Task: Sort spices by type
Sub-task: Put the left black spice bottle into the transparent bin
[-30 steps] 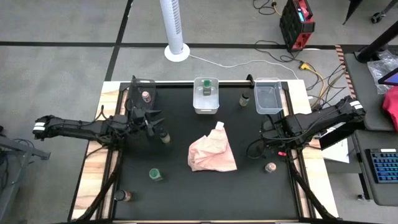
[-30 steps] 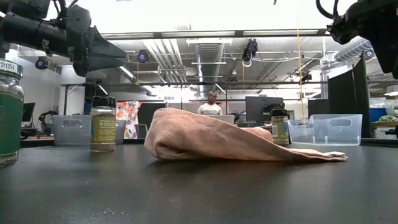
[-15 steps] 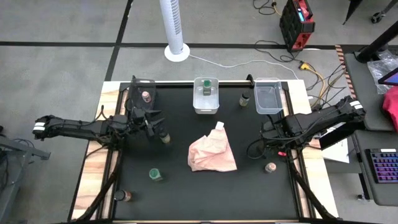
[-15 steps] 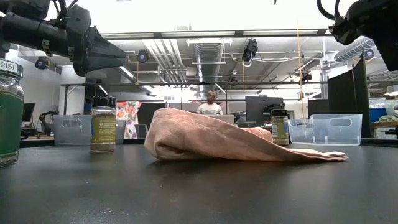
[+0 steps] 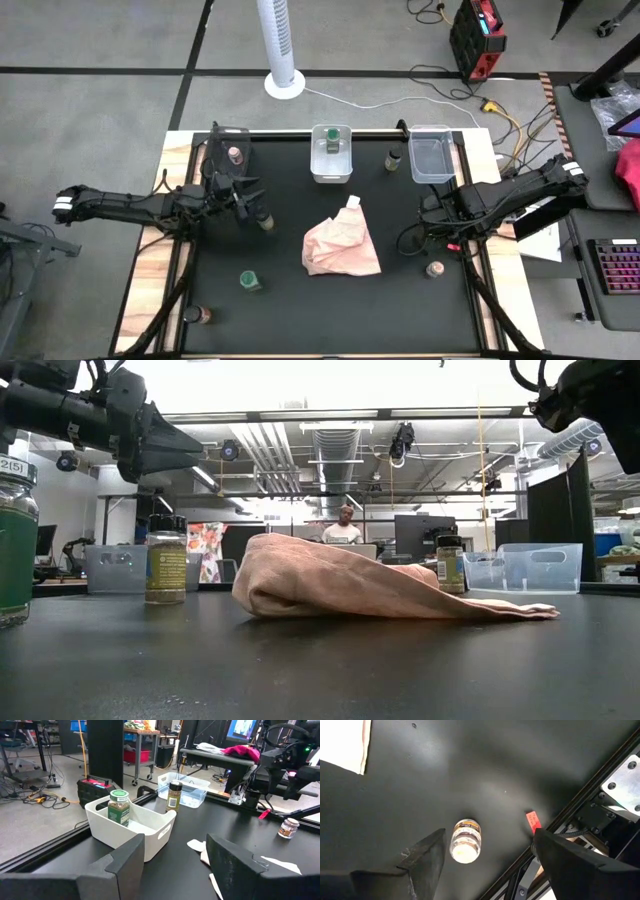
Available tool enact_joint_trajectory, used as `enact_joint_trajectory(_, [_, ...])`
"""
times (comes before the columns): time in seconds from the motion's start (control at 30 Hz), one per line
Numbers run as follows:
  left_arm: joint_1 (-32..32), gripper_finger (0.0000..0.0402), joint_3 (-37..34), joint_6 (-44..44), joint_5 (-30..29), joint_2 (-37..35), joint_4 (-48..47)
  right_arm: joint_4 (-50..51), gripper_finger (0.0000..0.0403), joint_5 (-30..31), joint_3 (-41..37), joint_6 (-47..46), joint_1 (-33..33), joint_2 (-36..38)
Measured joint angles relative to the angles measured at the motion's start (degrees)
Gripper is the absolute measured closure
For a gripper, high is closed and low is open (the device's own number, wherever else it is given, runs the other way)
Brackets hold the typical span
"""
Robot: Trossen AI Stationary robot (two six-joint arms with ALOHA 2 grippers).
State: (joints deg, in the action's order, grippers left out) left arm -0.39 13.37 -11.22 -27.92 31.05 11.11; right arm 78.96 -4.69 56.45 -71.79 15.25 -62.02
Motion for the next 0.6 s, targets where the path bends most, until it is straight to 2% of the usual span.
enact_joint_trajectory(0.4, [0.00, 0.0205, 0.00, -0.02, -0.02, 0.00, 0.00, 0.00, 0.0119, 0.20, 0.00, 0.41, 0.00, -0.01])
enact_joint_trajectory(0.6, [0.00, 0.0205, 0.00, 0.00, -0.02, 0.00, 0.00, -0.26, 0.0111, 0.34, 0.00, 0.87, 0.00, -0.01])
